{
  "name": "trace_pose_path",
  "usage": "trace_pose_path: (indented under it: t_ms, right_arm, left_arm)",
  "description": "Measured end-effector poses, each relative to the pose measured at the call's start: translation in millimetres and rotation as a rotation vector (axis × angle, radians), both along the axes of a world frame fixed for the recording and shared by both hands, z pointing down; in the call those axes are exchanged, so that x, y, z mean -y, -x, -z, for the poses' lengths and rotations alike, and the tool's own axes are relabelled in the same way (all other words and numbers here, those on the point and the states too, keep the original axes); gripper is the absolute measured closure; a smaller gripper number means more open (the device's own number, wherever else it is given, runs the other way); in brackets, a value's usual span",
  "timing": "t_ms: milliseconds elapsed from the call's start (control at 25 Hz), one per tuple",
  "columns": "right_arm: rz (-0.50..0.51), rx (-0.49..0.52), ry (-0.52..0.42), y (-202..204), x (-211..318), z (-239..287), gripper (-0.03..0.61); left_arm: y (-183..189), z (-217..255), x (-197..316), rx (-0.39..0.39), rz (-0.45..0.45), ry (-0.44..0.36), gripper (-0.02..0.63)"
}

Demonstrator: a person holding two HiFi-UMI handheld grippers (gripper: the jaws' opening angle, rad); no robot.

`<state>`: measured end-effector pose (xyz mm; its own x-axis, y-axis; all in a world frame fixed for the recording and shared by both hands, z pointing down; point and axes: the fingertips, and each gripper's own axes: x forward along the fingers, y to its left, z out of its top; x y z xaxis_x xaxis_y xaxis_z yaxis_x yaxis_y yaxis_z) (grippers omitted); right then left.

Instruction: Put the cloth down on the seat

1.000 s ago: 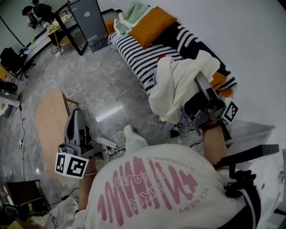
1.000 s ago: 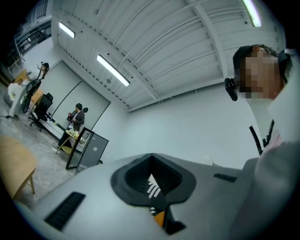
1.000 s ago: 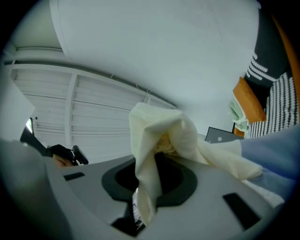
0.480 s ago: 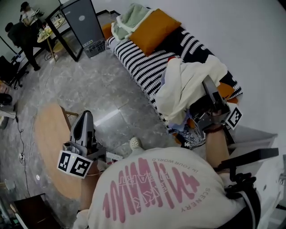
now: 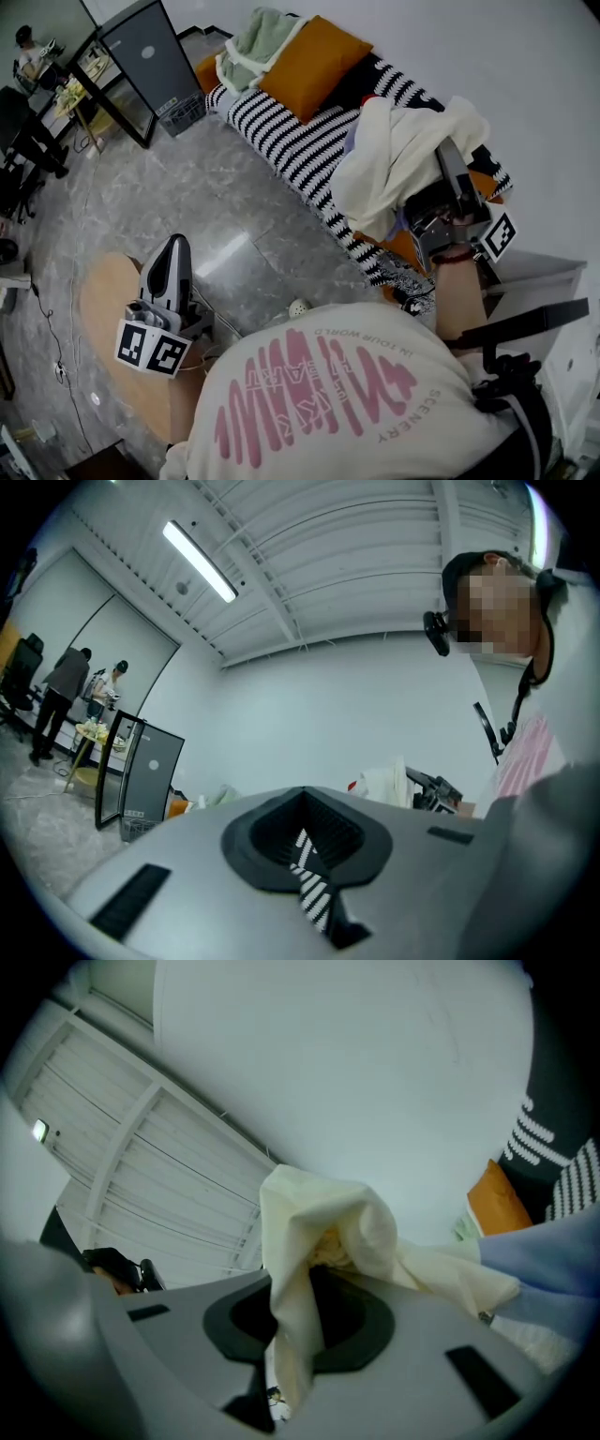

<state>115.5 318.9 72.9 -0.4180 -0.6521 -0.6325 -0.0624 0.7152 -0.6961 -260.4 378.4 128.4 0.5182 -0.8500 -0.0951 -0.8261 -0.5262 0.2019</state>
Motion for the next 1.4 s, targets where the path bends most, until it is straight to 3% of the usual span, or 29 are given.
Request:
trace_pose_path:
  t_ms: [160, 320, 520, 720, 960, 1400]
  right_arm:
    - [-0.045, -0.003, -0.010, 0, 2, 5, 0.509]
    - [-0.053, -0.014, -0.006, 2, 0, 6, 0.509]
    - [-0.069, -0.017, 0.002, 3, 6, 7, 0.509]
    - [-0.076, -0.004, 0.000, 3, 8, 11, 0.509]
    - [-0.060, -0.003, -0.001, 15, 28, 14, 0.509]
    - [-0.026, -0.019, -0.019, 19, 87, 16, 0.509]
  left_arm:
    - [-8, -8, 17, 0.061, -0.058, 0.018, 0.606]
    - [-14, -8, 23, 0.052, -0.073, 0.006, 0.606]
    - [-13, -15, 17, 0.202, -0.071, -0.031, 0.606]
    - [-6, -24, 10, 0.256, -0.063, -0.010, 0.606]
    - [19, -23, 23, 0.157, -0.033, 0.043, 0.606]
    - [22, -24, 60, 0.155, 0.006, 0.045, 0.606]
